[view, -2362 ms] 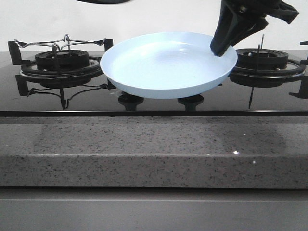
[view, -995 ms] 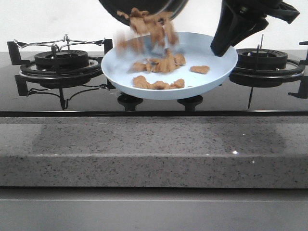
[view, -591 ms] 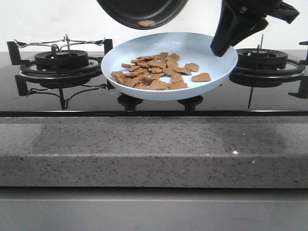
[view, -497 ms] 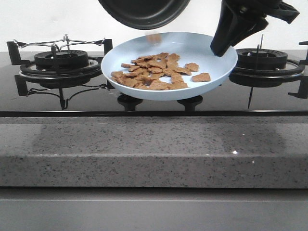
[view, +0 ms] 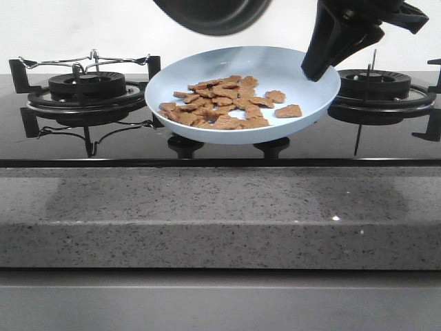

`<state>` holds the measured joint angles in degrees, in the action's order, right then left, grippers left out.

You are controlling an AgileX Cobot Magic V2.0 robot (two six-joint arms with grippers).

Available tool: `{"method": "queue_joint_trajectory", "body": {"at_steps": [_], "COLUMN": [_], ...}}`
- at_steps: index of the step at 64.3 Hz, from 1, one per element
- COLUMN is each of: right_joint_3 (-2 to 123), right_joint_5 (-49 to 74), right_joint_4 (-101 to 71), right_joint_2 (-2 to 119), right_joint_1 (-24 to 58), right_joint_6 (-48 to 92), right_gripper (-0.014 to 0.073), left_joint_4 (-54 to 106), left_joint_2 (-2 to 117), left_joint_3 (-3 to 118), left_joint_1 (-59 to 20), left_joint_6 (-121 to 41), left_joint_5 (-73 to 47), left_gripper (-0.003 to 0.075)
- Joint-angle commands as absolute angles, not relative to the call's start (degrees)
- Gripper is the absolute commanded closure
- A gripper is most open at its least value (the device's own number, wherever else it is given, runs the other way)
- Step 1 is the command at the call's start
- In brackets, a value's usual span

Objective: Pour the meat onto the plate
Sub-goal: 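Lift and tilt the pan with the left gripper over the plate, then lower the emptied pan back onto its burner with the left gripper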

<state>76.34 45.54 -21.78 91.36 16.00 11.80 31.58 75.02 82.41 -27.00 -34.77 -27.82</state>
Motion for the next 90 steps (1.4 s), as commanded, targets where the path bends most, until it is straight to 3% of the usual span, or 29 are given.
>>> {"method": "queue_joint_trajectory", "body": {"at_steps": [1, 22, 31, 56, 83, 90], "right_joint_3": [77.76, 77.76, 77.76, 77.76, 77.76, 77.76], "right_joint_5": [43.34, 43.34, 43.34, 43.34, 43.34, 43.34], "right_joint_4": [-23.65, -23.65, -23.65, -23.65, -23.65, -23.65], "right_joint_2": [88.89, 88.89, 88.89, 88.89, 88.89, 88.89], "right_joint_1": [15.94, 15.94, 15.94, 15.94, 15.94, 15.94], "right_joint_6": [12.25, 12.25, 12.25, 12.25, 12.25, 12.25], "right_gripper": [0.0654, 0.0654, 0.0654, 0.0654, 0.0654, 0.0654], "left_joint_4": [42.85, 88.34, 103.01, 106.81, 106.81, 106.35], "left_joint_2": [72.93, 79.66, 85.20, 97.33, 99.62, 99.62], "left_joint_3": [84.41, 76.79, 72.72, 72.86, 72.86, 72.86], "left_joint_1": [-21.06, 9.31, 16.32, 18.02, 18.36, 18.36], "left_joint_6": [-34.18, -41.73, -44.77, -44.35, -44.87, -44.97], "left_joint_5": [-23.51, -44.33, -50.43, -52.64, -48.37, -47.42], "left_gripper": [0.0740, 0.0740, 0.0741, 0.0741, 0.0738, 0.0671]}}
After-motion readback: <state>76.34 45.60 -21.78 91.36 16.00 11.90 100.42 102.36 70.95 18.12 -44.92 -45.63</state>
